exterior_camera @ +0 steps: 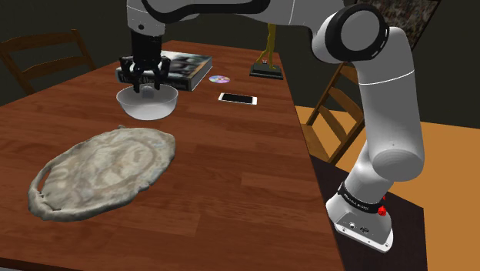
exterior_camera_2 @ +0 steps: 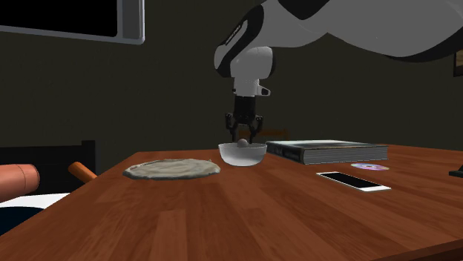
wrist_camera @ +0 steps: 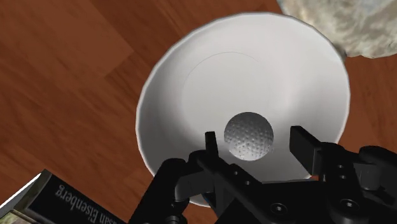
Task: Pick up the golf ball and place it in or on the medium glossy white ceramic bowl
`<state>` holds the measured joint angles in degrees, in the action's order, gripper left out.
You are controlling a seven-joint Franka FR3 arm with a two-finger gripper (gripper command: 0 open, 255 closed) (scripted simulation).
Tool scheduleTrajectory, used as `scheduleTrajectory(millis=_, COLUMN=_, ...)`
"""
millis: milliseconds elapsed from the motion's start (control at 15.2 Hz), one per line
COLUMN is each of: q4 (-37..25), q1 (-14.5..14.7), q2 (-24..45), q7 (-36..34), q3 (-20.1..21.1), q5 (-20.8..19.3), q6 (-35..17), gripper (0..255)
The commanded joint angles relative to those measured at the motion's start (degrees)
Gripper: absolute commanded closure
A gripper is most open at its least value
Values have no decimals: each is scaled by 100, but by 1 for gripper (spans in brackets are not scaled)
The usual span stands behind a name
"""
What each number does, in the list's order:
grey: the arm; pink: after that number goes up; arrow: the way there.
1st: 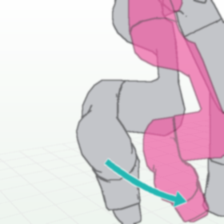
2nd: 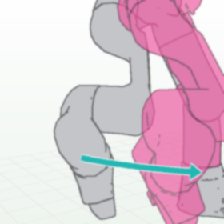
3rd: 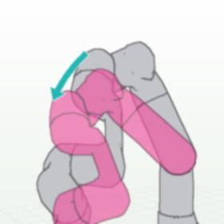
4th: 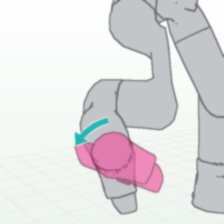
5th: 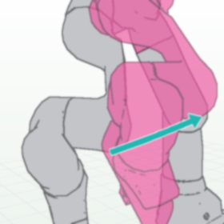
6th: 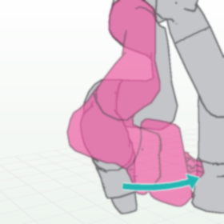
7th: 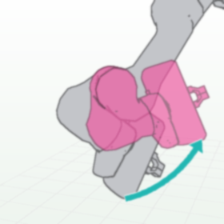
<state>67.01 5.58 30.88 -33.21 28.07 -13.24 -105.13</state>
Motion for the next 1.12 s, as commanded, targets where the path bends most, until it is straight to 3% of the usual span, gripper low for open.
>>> scheduleTrajectory(millis=0, q4=0, q1=0, q2=0, q7=0, q3=0, q5=0, q6=0, gripper=0)
scheduleTrajectory(millis=264, q4=0, q1=0, q2=0, q7=0, q3=0, q5=0, q6=0, gripper=0)
scheduleTrajectory(millis=528, q4=-717, q1=97, q2=-21, q7=54, q3=16, q5=14, q6=718, gripper=0)
scheduleTrajectory(millis=1056, q4=-717, q1=97, q2=-21, q7=54, q3=16, q5=14, q6=719, gripper=0)
